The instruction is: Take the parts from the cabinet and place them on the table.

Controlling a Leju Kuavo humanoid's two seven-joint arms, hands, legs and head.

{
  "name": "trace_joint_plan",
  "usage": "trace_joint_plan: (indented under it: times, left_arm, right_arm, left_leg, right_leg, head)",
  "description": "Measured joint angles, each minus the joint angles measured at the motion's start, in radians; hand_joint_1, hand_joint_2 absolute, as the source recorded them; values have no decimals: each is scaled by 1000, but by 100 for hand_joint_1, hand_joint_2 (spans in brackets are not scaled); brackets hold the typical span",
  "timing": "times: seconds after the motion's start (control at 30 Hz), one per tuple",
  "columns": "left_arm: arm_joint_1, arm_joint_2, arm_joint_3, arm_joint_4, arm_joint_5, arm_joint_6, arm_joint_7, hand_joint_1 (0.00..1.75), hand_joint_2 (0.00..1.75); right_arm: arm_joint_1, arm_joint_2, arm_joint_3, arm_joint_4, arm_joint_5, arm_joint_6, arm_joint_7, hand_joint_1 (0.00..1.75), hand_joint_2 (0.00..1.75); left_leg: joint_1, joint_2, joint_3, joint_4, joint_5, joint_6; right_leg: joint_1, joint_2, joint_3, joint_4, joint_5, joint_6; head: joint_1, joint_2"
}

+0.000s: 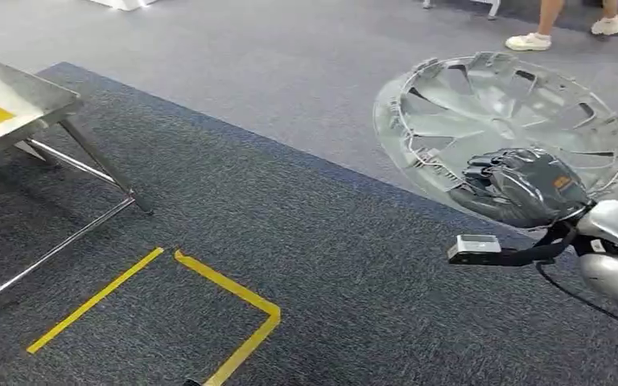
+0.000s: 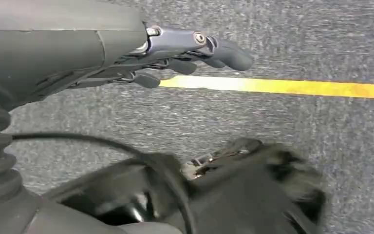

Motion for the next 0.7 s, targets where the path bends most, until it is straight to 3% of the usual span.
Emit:
trace_joint_plan:
  times: [0.1,0.13,0.17,0.2,0.23,0.27,0.3,0.33,0.37,0.43,0.47,0.5,0.53,0.6,0.63,0.67,0.7]
  left_arm:
    - [3,0,-1,0,4,0,-8,0,175]
    - [5,1,0,0,11,0,-11,0,175]
    - [8,1,0,0,19,0,-14,0,175]
    - [4,3,1,0,26,-2,-13,0,175]
    - [-1,5,2,0,34,-6,-13,0,175]
    - [-4,7,5,0,39,-8,-12,0,175]
    - [-4,10,7,0,42,-10,-9,0,175]
    - [-2,12,10,0,44,-11,-7,0,175]
    - [0,16,11,0,45,-14,-6,0,175]
    - [2,19,15,0,45,-16,-6,0,175]
    - [3,21,16,0,46,-16,-6,0,175]
    - [1,27,18,0,46,-16,-5,0,175]
    - [3,27,18,0,46,-16,-3,0,175]
    - [14,29,18,0,45,-12,9,0,175]
    - [18,33,18,0,44,-12,13,0,175]
    - [21,40,18,0,44,-10,13,0,175]
    - [19,42,18,0,43,-10,13,0,175]
  right_arm:
    - [-25,16,8,9,15,17,-17,175,175]
    - [-53,38,17,24,24,26,-20,175,175]
    - [-87,67,32,51,35,31,-19,175,175]
    - [-129,102,54,84,43,32,-19,175,175]
    - [-162,131,77,115,47,31,-14,175,175]
    - [-188,170,105,152,54,29,-6,175,175]
    - [-211,199,131,178,54,28,-5,175,175]
    - [-227,222,152,197,53,26,-2,175,175]
    - [-243,244,171,215,52,26,2,175,175]
    - [-265,267,192,232,48,25,7,175,175]
    - [-272,272,201,238,43,24,11,175,175]
    - [-282,277,213,250,40,22,13,175,175]
    - [-287,280,220,254,39,22,12,175,175]
    - [-300,305,240,262,32,21,17,175,175]
    - [-314,314,248,267,29,21,20,175,175]
    - [-327,324,257,272,25,22,24,175,175]
    - [-335,334,262,276,20,21,32,175,175]
  left_leg:
    - [-2,-35,-7,-12,-1,6]
    - [5,-44,10,-30,7,11]
    - [11,-55,16,-41,13,9]
    - [13,-59,18,-43,15,13]
    - [15,-67,17,-42,16,15]
    - [15,-79,17,-42,15,17]
    - [15,-91,17,-41,14,17]
    - [15,-105,17,-40,14,17]
    - [18,-123,18,-36,13,15]
    - [28,-163,17,-21,3,2]
    - [33,-181,15,-8,-6,-8]
    - [31,-198,3,7,-8,-15]
    - [36,-213,-10,12,-6,-18]
    - [43,-234,-18,5,2,-30]
    - [42,-244,-20,7,-1,-34]
    - [35,-192,-23,16,-8,-42]
    - [32,-139,-40,53,-25,-50]
  right_leg:
    - [-1,-37,7,-12,0,10]
    - [1,-38,10,-15,-5,15]
    - [-4,11,0,-1,-13,18]
    - [-7,55,-23,46,-43,15]
    - [-7,77,-59,117,-75,16]
    - [-7,86,-103,202,-106,19]
    - [-7,90,-139,263,-120,22]
    - [-9,90,-154,279,-111,24]
    - [-12,91,-148,254,-78,28]
    - [-24,106,-84,102,25,38]
    - [-31,138,-54,42,38,46]
    - [-33,186,-46,28,23,46]
    - [-32,179,-27,15,6,33]
    - [-25,159,-33,20,6,23]
    - [-31,148,-29,16,7,16]
    - [-31,137,-23,12,8,9]
    - [-30,125,-17,10,4,2]
  head:
    - [0,0]
    - [1,0]
    - [3,0]
    - [5,0]
    - [8,0]
    - [10,0]
    - [9,0]
    - [10,0]
    - [9,0]
    - [9,0]
    - [10,0]
    - [16,0]
    - [18,0]
    - [16,0]
    - [16,0]
    - [14,0]
    - [2,0]
